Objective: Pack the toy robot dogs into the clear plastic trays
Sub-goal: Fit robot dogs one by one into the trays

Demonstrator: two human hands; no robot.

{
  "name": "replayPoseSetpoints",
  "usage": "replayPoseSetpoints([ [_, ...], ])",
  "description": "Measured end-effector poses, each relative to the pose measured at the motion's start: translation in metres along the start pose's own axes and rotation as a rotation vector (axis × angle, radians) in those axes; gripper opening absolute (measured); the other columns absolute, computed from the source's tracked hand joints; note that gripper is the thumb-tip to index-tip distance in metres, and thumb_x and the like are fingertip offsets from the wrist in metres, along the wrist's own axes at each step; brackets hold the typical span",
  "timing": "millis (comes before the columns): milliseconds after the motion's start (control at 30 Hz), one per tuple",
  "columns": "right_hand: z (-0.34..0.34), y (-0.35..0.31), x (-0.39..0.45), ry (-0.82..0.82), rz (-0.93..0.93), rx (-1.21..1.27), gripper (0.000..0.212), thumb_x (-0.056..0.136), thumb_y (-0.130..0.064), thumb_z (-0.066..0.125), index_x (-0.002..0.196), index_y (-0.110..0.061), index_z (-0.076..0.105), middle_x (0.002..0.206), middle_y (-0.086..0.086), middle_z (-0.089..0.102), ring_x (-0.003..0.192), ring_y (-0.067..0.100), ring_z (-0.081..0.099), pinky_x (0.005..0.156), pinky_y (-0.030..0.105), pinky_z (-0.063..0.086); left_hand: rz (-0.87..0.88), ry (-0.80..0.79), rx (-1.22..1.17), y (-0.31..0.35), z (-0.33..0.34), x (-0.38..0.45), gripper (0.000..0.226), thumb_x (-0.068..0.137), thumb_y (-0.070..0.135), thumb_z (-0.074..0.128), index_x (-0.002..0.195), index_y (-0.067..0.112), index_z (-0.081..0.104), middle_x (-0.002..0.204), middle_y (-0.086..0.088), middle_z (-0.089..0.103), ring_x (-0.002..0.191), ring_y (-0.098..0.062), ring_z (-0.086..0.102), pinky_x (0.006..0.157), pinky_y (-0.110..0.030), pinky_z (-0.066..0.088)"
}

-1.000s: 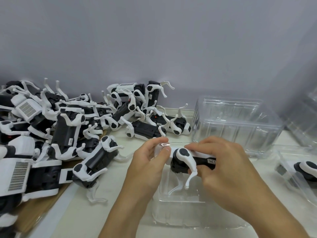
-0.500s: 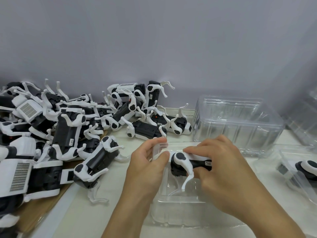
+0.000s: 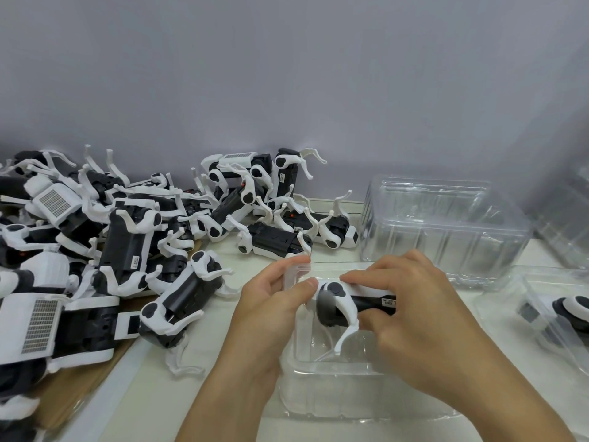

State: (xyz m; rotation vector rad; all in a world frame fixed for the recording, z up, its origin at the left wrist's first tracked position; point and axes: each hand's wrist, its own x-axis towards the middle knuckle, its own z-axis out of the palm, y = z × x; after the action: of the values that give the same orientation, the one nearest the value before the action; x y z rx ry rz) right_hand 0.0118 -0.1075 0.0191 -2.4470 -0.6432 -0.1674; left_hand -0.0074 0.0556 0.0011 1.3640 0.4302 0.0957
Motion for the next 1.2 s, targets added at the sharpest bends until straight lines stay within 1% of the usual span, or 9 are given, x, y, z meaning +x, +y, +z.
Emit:
replayPoseSetpoints([
  [67,0.001,-0.001,-0.001,-0.013,0.002,-0.027,0.031,0.076,-0.014,0.071,0.095,-0.038,0.073,0.086,-0.019,0.058,0.098,0.0,0.035,0.08,0.017,0.036,0.013,0.012,0.029,0.0,-0.001,0.0,0.028,0.085,-0.002,0.069,0.102,0.021,0.076,0.094,0.006,0.077,0.091,-0.017,0.072,0.091,-0.039,0.056],
  [167,0.002,-0.003,0.0,-0.022,0.007,-0.067,0.026,0.077,-0.015,0.07,0.093,-0.035,0.071,0.083,-0.017,0.057,0.093,0.004,0.034,0.079,0.028,0.04,0.066,0.036,0.089,-0.001,0.0,0.0,0.032,0.084,-0.004,0.069,0.1,0.023,0.075,0.09,0.014,0.076,0.081,-0.002,0.07,0.069,-0.013,0.052],
  [267,0.003,-0.004,0.001,-0.04,0.015,-0.071,0.035,0.079,-0.018,0.072,0.105,-0.042,0.07,0.083,-0.02,0.055,0.092,0.004,0.031,0.077,0.021,0.035,0.094,0.055,0.141,-0.002,0.001,0.002,0.038,0.081,-0.008,0.067,0.098,0.025,0.075,0.089,0.017,0.075,0.074,0.006,0.067,0.057,-0.004,0.044],
  [367,0.003,-0.003,0.001,-0.033,0.039,-0.051,0.041,0.08,-0.019,0.074,0.113,-0.042,0.068,0.087,-0.024,0.055,0.095,0.001,0.03,0.076,0.015,0.034,0.091,0.067,0.156,-0.001,0.001,0.001,0.037,0.081,-0.005,0.068,0.098,0.027,0.075,0.094,0.015,0.075,0.083,0.003,0.069,0.067,-0.01,0.049],
  [500,0.002,-0.004,0.001,-0.015,0.065,0.02,0.041,0.076,-0.014,0.077,0.103,-0.042,0.065,0.089,-0.027,0.05,0.1,-0.007,0.033,0.072,0.008,0.034,0.049,0.062,0.169,0.0,-0.001,0.0,0.038,0.079,-0.004,0.069,0.098,0.028,0.075,0.099,0.01,0.075,0.095,-0.013,0.07,0.087,-0.034,0.056],
  [833,0.002,-0.004,0.0,-0.039,0.097,0.007,0.035,0.076,-0.018,0.076,0.095,-0.044,0.063,0.091,-0.024,0.041,0.098,-0.021,0.032,0.069,0.005,0.032,0.052,0.081,0.285,0.003,-0.001,0.001,0.04,0.076,-0.003,0.068,0.091,0.034,0.072,0.102,0.012,0.07,0.078,0.001,0.066,0.053,-0.005,0.043],
  [967,0.002,-0.004,0.0,-0.037,0.117,0.042,0.037,0.075,-0.018,0.077,0.09,-0.048,0.061,0.094,-0.024,0.039,0.096,-0.023,0.032,0.07,0.002,0.033,0.232,0.033,0.427,0.006,0.002,-0.002,0.034,0.083,0.007,0.063,0.097,0.038,0.066,0.108,0.02,0.064,0.094,0.017,0.055,0.066,-0.003,0.04],
  [1067,0.002,-0.003,0.0,-0.031,0.104,0.053,0.033,0.075,-0.017,0.078,0.087,-0.044,0.064,0.091,-0.022,0.041,0.097,-0.02,0.034,0.072,0.003,0.034,0.397,-0.073,0.584,0.011,0.006,-0.005,0.014,0.082,0.019,0.068,0.086,0.032,0.066,0.103,0.02,0.063,0.102,0.018,0.051,0.073,0.006,0.03],
  [1200,0.001,-0.002,0.001,-0.026,0.092,0.069,0.029,0.074,-0.015,0.078,0.084,-0.04,0.066,0.086,-0.02,0.045,0.098,-0.016,0.036,0.076,0.003,0.034,0.394,-0.142,0.739,0.01,0.005,-0.008,0.011,0.079,0.029,0.076,0.074,0.03,0.066,0.115,0.036,0.052,0.116,0.018,0.042,0.084,0.002,0.026],
])
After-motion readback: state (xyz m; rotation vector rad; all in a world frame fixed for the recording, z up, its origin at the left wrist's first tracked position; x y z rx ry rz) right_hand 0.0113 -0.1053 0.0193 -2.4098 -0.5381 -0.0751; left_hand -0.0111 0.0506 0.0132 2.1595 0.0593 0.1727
